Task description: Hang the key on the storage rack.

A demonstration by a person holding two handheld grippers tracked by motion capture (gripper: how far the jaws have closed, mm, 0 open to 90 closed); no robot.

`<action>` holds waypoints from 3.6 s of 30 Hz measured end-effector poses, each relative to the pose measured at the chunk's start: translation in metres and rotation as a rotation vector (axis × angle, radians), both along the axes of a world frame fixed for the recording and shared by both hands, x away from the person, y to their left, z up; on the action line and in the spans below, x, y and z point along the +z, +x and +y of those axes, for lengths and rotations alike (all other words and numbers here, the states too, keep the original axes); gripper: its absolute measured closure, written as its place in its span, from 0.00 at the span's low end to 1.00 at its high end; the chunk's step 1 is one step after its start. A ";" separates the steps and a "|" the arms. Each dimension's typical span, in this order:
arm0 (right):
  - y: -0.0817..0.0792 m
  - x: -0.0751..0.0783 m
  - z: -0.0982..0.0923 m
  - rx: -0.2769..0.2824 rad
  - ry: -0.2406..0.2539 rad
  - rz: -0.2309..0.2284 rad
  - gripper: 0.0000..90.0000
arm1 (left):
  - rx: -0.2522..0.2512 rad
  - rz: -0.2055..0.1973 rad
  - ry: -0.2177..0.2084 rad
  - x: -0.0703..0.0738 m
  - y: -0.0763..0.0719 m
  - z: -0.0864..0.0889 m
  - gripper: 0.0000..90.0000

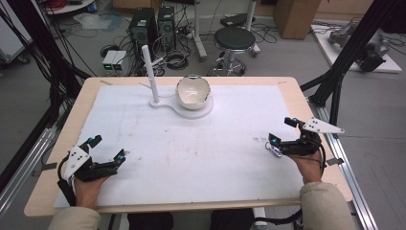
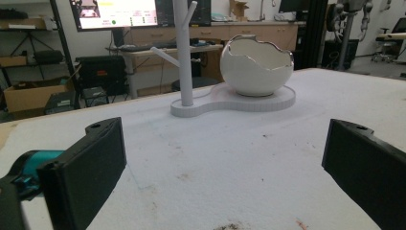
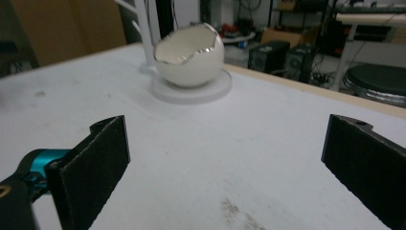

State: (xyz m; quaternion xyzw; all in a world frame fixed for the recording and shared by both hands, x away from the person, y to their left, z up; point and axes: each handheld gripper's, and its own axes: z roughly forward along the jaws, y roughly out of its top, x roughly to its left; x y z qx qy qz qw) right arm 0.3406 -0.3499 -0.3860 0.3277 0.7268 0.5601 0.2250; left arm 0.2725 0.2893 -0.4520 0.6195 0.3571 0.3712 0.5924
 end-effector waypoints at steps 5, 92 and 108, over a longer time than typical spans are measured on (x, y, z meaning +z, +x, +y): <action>0.014 0.007 -0.006 0.028 -0.117 0.095 0.02 | -0.001 0.012 0.008 0.000 0.001 -0.001 0.02; 0.073 -0.024 -0.006 0.344 -0.478 0.615 0.99 | -0.006 -0.008 0.024 0.000 -0.001 -0.002 0.02; 0.065 -0.006 -0.003 0.364 -0.320 0.535 0.99 | -0.039 0.070 0.019 0.007 0.009 0.000 0.02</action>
